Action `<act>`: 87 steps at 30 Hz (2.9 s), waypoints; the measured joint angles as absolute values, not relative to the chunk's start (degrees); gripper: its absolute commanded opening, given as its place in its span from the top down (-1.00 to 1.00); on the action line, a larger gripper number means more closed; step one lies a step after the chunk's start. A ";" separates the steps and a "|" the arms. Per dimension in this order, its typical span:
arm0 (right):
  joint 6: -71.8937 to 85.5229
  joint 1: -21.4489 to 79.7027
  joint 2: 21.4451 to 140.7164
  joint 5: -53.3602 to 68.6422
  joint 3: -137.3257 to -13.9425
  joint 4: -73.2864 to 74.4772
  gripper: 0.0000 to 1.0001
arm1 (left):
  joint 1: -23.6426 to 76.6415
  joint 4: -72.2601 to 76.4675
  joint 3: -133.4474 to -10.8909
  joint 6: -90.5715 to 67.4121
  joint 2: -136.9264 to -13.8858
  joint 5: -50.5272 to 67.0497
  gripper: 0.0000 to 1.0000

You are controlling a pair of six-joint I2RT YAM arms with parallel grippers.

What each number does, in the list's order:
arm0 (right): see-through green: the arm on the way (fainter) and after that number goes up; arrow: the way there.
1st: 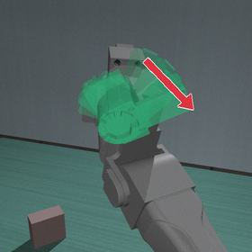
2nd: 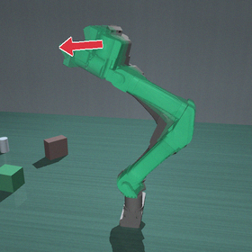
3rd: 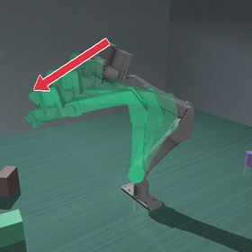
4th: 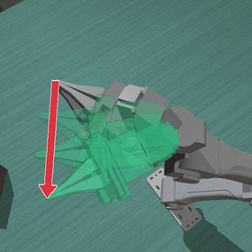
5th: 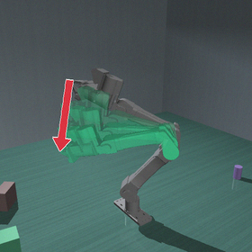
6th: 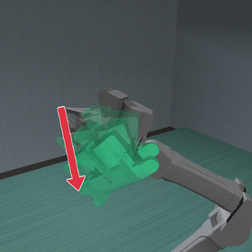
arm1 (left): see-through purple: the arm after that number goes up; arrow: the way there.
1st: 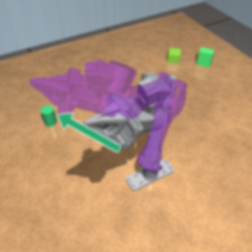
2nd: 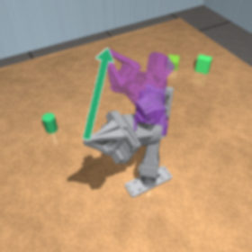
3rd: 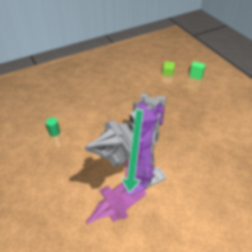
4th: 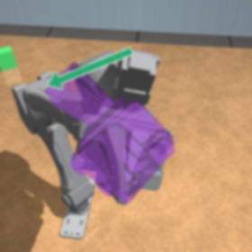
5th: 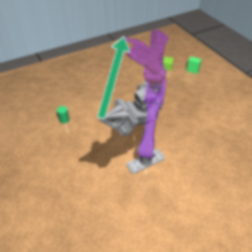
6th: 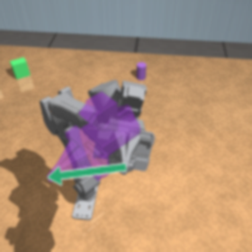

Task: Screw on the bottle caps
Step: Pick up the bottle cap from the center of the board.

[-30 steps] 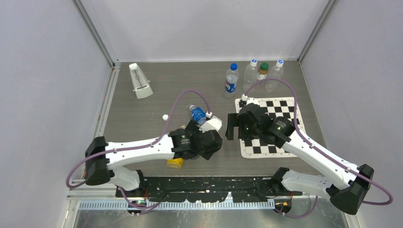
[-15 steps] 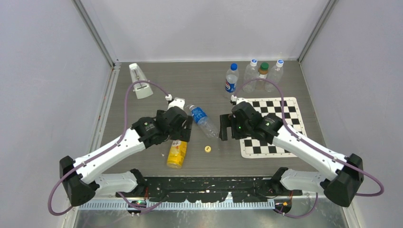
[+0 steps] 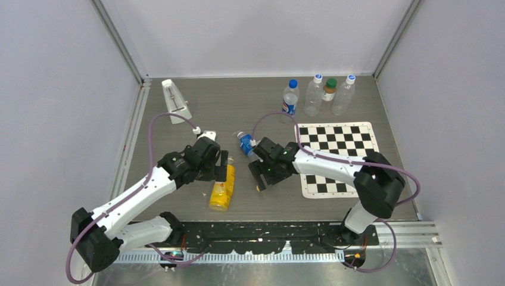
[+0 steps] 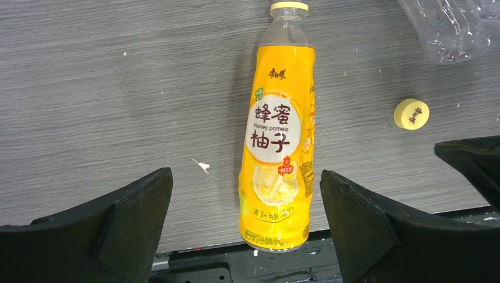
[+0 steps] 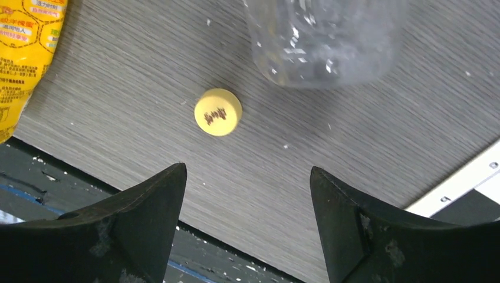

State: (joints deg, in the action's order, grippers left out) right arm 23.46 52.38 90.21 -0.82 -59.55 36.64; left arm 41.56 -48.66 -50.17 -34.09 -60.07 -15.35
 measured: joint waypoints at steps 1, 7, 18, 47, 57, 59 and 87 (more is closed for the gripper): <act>23.18 53.10 91.83 -0.97 -60.45 36.49 -0.58 | 41.41 -48.62 -49.84 -34.11 -59.83 -15.29 -0.99; 22.37 55.44 97.12 -2.22 -63.92 36.14 -0.40 | 40.01 -48.47 -48.75 -34.11 -56.90 -15.62 -0.99; 20.95 57.36 103.48 -4.01 -68.34 37.36 -0.10 | 38.26 -48.58 -47.46 -34.11 -51.75 -17.08 -0.99; 19.55 59.42 108.16 -7.22 -72.47 40.60 0.13 | 37.69 -48.69 -46.57 -34.09 -49.98 -16.64 -0.99; 19.55 58.41 107.70 -5.76 -71.20 39.00 0.21 | 37.69 -48.60 -46.57 -34.09 -49.95 -14.70 -0.98; 19.57 58.26 107.22 -5.56 -70.48 38.33 0.25 | 37.69 -48.40 -46.54 -34.09 -49.95 -13.93 -0.98; 19.66 51.57 82.19 -5.32 -55.64 34.92 0.79 | 37.71 -37.87 -43.92 -35.68 -67.85 -4.95 -0.85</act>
State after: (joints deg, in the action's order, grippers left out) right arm 19.66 51.57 82.19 -5.32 -55.64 34.92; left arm 37.71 -37.87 -43.92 -35.68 -67.85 -4.95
